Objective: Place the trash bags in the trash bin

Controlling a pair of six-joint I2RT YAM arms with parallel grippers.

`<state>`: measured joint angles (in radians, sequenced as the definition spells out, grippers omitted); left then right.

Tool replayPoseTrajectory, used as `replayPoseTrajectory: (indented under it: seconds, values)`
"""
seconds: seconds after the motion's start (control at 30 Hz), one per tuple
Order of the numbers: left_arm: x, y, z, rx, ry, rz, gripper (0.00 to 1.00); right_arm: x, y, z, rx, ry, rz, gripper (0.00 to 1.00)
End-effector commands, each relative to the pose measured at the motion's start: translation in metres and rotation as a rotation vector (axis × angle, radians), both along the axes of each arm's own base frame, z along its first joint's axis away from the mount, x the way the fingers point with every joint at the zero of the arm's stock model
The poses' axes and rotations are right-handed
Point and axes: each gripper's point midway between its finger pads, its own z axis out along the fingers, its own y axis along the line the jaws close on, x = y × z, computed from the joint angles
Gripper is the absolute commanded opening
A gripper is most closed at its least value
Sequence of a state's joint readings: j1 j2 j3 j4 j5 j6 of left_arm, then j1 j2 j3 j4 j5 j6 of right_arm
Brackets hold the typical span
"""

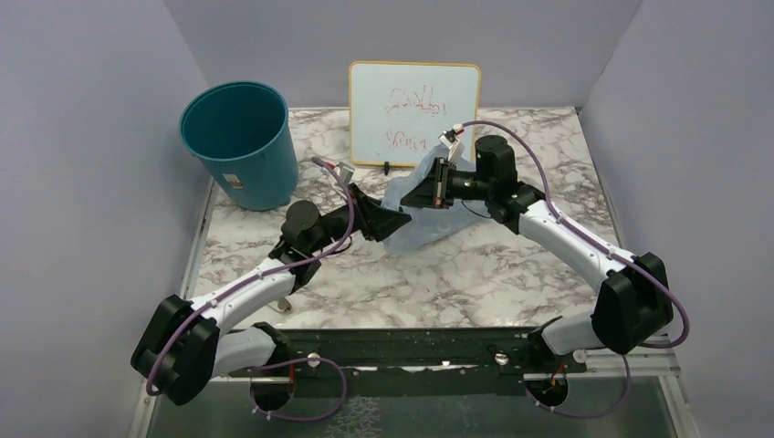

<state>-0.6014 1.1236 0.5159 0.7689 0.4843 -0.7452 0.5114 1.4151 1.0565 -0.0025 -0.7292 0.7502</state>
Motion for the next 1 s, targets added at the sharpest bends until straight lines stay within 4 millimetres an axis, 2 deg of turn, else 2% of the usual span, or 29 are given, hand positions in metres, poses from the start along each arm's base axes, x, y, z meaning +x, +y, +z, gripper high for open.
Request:
replayPoseTrajectory:
  seconds: [0.0,0.13,0.2,0.37,0.43,0.5,0.57,0.63,0.67,0.73,0.8,0.83,0.87,0.9,0.93,0.97]
  values:
    - [-0.012,-0.012,0.002,0.045,-0.021,-0.142,0.53,0.004,0.001,0.017,0.008,-0.053,-0.004,0.01]
    - [-0.020,-0.015,-0.010,0.088,0.008,-0.215,0.38,0.005,0.001,0.018,0.001,-0.057,-0.005,0.01]
    - [-0.021,-0.015,-0.012,0.096,0.011,-0.219,0.34,0.005,0.001,0.017,-0.002,-0.055,-0.006,0.01]
    - [-0.017,-0.012,-0.010,0.109,-0.008,-0.188,0.04,0.008,0.000,0.017,-0.015,-0.072,-0.009,0.01]
    - [-0.010,-0.009,-0.009,0.114,-0.006,-0.140,0.00,0.016,-0.007,0.007,-0.089,-0.091,-0.054,0.01]
    - [0.006,-0.001,-0.011,0.125,0.021,-0.028,0.00,0.032,-0.025,-0.012,-0.240,-0.120,-0.148,0.01]
    - [0.017,0.006,-0.005,0.147,0.001,0.033,0.00,0.050,-0.050,-0.023,-0.402,-0.190,-0.246,0.01]
    - [0.030,0.012,0.014,0.162,-0.042,0.086,0.00,0.071,-0.080,-0.014,-0.545,-0.304,-0.367,0.01]
    - [0.038,0.015,0.028,0.165,-0.078,0.113,0.00,0.080,-0.090,0.002,-0.581,-0.386,-0.409,0.01]
    - [0.060,0.023,0.067,0.165,-0.161,0.190,0.00,0.095,-0.106,0.055,-0.601,-0.570,-0.496,0.01]
    - [0.079,0.033,0.128,0.144,-0.282,0.239,0.00,0.098,-0.112,0.132,-0.521,-0.762,-0.573,0.01]
    - [0.084,0.040,0.163,0.141,-0.344,0.257,0.00,0.089,-0.118,0.187,-0.436,-0.844,-0.633,0.01]
    - [0.084,0.048,0.204,0.144,-0.416,0.281,0.00,0.070,-0.122,0.240,-0.323,-0.917,-0.664,0.01]
    - [0.079,0.055,0.238,0.148,-0.481,0.305,0.00,0.042,-0.123,0.294,-0.182,-1.024,-0.653,0.01]
    - [0.068,0.061,0.272,0.135,-0.564,0.322,0.00,0.008,-0.125,0.334,-0.061,-1.143,-0.620,0.01]
    - [0.052,0.065,0.295,0.103,-0.648,0.316,0.00,-0.026,-0.127,0.361,0.040,-1.259,-0.573,0.01]
